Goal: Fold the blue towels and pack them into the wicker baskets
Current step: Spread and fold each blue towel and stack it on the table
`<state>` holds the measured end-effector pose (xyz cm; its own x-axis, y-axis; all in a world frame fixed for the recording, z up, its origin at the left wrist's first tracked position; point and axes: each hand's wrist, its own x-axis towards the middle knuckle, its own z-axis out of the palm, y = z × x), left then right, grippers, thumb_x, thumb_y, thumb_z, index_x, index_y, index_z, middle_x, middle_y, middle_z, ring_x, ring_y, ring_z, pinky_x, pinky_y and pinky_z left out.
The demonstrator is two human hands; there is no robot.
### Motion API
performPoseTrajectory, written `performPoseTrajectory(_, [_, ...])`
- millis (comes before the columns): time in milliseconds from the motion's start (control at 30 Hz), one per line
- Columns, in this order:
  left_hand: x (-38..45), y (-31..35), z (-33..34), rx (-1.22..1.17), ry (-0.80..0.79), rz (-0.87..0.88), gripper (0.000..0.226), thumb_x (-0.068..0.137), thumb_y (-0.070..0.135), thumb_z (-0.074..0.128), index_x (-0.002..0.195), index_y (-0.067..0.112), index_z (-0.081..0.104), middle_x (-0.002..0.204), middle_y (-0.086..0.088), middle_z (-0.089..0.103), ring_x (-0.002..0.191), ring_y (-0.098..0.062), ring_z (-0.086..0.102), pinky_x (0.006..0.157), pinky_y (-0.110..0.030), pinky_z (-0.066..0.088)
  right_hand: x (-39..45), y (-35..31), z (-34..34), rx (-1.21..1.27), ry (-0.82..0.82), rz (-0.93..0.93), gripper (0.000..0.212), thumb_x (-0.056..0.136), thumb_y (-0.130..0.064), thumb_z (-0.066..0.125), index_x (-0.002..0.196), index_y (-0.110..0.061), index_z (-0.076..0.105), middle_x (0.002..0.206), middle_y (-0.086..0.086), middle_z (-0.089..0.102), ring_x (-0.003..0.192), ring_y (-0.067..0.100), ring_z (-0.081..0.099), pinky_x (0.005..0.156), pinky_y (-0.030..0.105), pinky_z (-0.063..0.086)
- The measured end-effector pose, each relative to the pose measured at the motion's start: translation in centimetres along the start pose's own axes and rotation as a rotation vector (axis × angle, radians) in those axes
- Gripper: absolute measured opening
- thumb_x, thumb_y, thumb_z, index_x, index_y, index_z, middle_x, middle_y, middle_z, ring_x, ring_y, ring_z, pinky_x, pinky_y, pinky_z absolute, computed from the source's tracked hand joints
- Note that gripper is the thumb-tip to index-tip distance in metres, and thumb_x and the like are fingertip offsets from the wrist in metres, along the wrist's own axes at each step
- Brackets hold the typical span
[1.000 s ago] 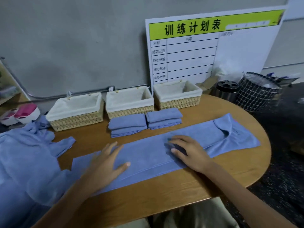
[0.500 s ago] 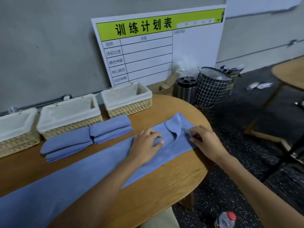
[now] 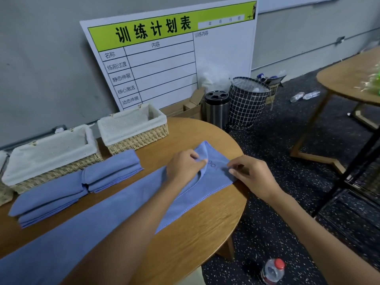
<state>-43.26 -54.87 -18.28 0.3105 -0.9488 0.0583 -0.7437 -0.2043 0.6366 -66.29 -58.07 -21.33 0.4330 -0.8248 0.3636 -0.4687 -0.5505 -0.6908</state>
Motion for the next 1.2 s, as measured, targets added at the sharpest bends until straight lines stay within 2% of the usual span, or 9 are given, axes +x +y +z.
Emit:
performPoseTrajectory(100, [0.4, 0.3, 0.8, 0.182, 0.040, 0.061, 0.049, 0.082, 0.048, 0.073, 0.123, 0.027, 0.057, 0.117, 0.003, 0.059, 0.102, -0.022, 0.062, 0.087, -0.041, 0.052, -0.6, 0.7, -1.0, -0.020, -0.002, 0.013, 0.016, 0.088, -0.016, 0.076, 0.099, -0.027, 0.074, 0.094, -0.018, 0.070, 0.091, 0.002, 0.061, 0.076, 0.012, 0.045])
performPoseTrajectory(200, [1.1, -0.4, 0.9, 0.169, 0.054, 0.043, 0.059, 0.084, 0.047, 0.072, 0.135, 0.025, 0.052, 0.129, -0.006, 0.051, 0.114, -0.029, 0.057, 0.097, -0.044, 0.046, -0.9, 1.0, -1.1, -0.027, -0.002, 0.015, 0.015, 0.085, -0.021, 0.078, 0.097, -0.029, 0.074, 0.092, -0.022, 0.069, 0.092, 0.007, 0.058, 0.077, 0.022, 0.048])
performPoseTrajectory(400, [1.7, 0.6, 1.1, -0.257, -0.036, 0.055, 0.035, 0.087, 0.016, 0.074, 0.119, 0.024, 0.062, 0.083, 0.001, 0.070, 0.084, -0.017, 0.069, 0.083, -0.040, 0.056, -0.6, 0.7, -1.0, 0.053, -0.009, 0.067, 0.023, 0.081, -0.018, 0.081, 0.099, -0.031, 0.073, 0.085, -0.019, 0.069, 0.090, 0.003, 0.058, 0.079, 0.018, 0.046])
performPoseTrajectory(533, [1.3, 3.0, 1.5, -0.377, -0.109, 0.163, 0.026, 0.089, 0.008, 0.070, 0.112, 0.019, 0.065, 0.074, 0.000, 0.066, 0.059, -0.003, 0.056, 0.063, -0.023, 0.046, -0.3, 0.7, -1.1, 0.108, -0.004, 0.084, 0.021, 0.084, -0.017, 0.079, 0.102, -0.025, 0.072, 0.084, -0.013, 0.072, 0.084, 0.004, 0.065, 0.077, 0.019, 0.050])
performPoseTrajectory(700, [1.9, 6.6, 2.1, -0.421, -0.227, 0.131, 0.025, 0.081, 0.019, 0.078, 0.103, 0.024, 0.068, 0.077, -0.006, 0.075, 0.069, -0.010, 0.066, 0.072, -0.031, 0.054, 0.0, -0.3, -1.3, 0.208, 0.013, 0.159, 0.010, 0.094, -0.032, 0.066, 0.103, -0.028, 0.061, 0.077, -0.008, 0.074, 0.075, 0.016, 0.068, 0.072, 0.032, 0.051])
performPoseTrajectory(800, [2.4, 8.2, 2.1, -0.446, -0.369, 0.000, 0.026, 0.081, 0.017, 0.079, 0.105, 0.020, 0.070, 0.071, 0.002, 0.071, 0.056, -0.006, 0.061, 0.053, -0.023, 0.048, 0.1, -1.0, -1.5, 0.324, 0.032, 0.166, 0.025, 0.093, -0.044, 0.064, 0.107, -0.027, 0.052, 0.082, -0.008, 0.076, 0.073, 0.009, 0.068, 0.068, 0.029, 0.049])
performPoseTrajectory(900, [2.5, 8.3, 2.1, -0.453, -0.534, -0.059, 0.019, 0.092, 0.010, 0.066, 0.111, 0.015, 0.066, 0.081, 0.001, 0.074, 0.067, -0.008, 0.070, 0.060, -0.023, 0.055, 0.4, -1.1, -1.1, 0.434, 0.053, 0.269, 0.042, 0.086, -0.050, 0.068, 0.113, -0.026, 0.047, 0.080, -0.002, 0.076, 0.070, 0.009, 0.068, 0.068, 0.027, 0.048])
performPoseTrajectory(1067, [4.1, 5.3, 2.2, -0.251, -0.384, 0.221, 0.021, 0.099, 0.006, 0.055, 0.112, 0.018, 0.068, 0.109, 0.003, 0.074, 0.084, -0.016, 0.072, 0.067, -0.029, 0.059, 1.2, 0.0, -0.1, 0.374, 0.127, 0.368, 0.035, 0.085, -0.021, 0.077, 0.106, -0.027, 0.050, 0.083, 0.007, 0.074, 0.073, 0.028, 0.071, 0.069, 0.045, 0.057])
performPoseTrajectory(1200, [5.5, 3.2, 2.4, 0.002, -0.428, 0.494, 0.026, 0.097, 0.007, 0.061, 0.118, 0.018, 0.071, 0.111, 0.008, 0.070, 0.102, 0.001, 0.062, 0.093, -0.020, 0.047, 1.5, -0.1, -0.1, 0.412, 0.149, 0.349, 0.029, 0.088, -0.011, 0.073, 0.105, -0.023, 0.052, 0.076, 0.008, 0.069, 0.064, 0.015, 0.063, 0.062, 0.039, 0.055])
